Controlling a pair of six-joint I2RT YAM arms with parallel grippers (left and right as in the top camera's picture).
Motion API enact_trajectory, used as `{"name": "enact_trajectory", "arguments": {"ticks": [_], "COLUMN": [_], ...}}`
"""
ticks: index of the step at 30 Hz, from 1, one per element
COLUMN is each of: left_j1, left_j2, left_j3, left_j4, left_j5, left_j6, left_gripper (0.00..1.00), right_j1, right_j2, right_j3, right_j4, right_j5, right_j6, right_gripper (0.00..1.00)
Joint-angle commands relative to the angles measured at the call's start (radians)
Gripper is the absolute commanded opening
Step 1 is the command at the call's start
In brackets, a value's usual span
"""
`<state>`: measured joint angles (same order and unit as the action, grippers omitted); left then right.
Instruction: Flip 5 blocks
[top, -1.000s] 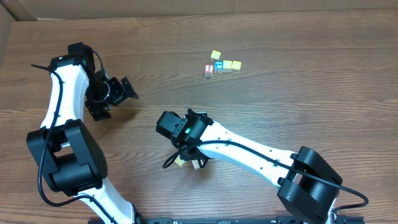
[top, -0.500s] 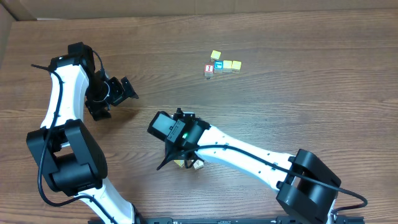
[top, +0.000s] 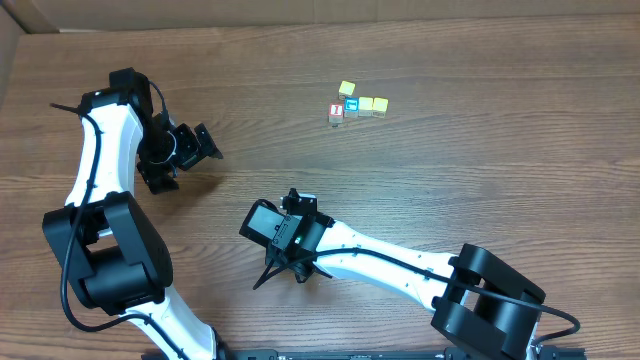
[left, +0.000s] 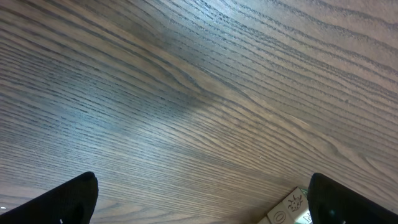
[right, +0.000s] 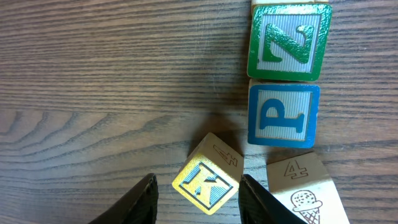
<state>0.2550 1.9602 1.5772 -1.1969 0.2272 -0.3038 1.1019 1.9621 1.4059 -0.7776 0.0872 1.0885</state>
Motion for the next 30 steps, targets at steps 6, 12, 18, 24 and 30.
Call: {"name": "enact_trajectory", "arguments": {"ticks": [6,12,18,24,30], "left_j1": [-0.007,-0.007,-0.007,-0.007,-0.007], "left_j2": [0.005,0.005,0.005,0.005,0.005], "left_j3": [0.015,0.015,0.015,0.015,0.015], "left_j4": [0.001,0.001,0.001,0.001,0.001], "left_j5": [-0.002,-0.002,-0.002,-0.002,-0.002], "left_j6": [0.009,0.009,0.009,0.009,0.009], "left_gripper": [1.0,1.0,1.0,1.0,1.0], "right_j1": [0.019,0.019,0.017,0.02,0.025], "right_j2": [0.018,0.04,0.04,0.042,0.041], "right_j3": [-0.005,-0.005,-0.005,-0.005,-0.005], "right_j4": [0.018,0.098,0.119,0.122,0.105], "right_j5": [0.021,0.056,0.167,0.119,0.016], "right_j6": [0.011,-0.116,-0.204,-0.207,-0.207], "right_gripper": [0.44,0.44,0.44,0.44,0.43]}}
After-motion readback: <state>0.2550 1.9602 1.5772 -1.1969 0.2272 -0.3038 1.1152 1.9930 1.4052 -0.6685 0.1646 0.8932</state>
